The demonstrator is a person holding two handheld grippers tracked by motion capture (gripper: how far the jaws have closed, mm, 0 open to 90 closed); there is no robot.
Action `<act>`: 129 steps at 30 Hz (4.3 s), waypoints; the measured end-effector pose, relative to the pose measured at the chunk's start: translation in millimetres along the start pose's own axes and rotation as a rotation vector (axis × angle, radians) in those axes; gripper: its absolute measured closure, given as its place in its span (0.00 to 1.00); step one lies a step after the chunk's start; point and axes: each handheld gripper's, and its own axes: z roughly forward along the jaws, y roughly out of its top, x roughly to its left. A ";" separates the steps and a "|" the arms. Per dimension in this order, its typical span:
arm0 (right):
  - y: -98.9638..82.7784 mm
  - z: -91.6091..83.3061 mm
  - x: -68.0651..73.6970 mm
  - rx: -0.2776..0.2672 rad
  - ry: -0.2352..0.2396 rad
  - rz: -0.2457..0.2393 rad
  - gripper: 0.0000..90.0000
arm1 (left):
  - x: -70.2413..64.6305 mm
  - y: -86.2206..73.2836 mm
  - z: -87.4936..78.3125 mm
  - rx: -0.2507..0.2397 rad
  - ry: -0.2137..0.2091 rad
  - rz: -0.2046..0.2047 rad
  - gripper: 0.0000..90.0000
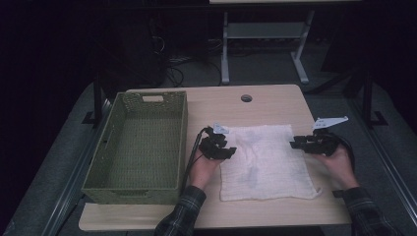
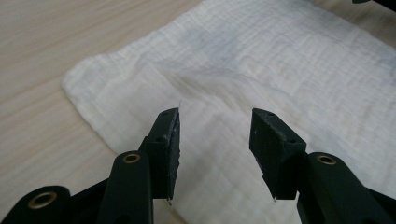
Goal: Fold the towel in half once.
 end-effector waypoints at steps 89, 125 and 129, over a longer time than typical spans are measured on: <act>26.1 -7.4 -61.3 -0.019 -0.110 0.083 0.98 | 34.1 37.5 -2.0 -0.035 0.185 -0.064 0.97; -43.8 -65.7 18.9 -0.030 -0.064 0.011 0.98 | -45.0 -27.7 -47.3 0.014 0.147 0.001 0.97; -50.3 -70.0 29.3 -0.025 -0.059 -0.006 0.98 | -52.3 -33.6 -51.4 0.019 0.148 0.010 0.97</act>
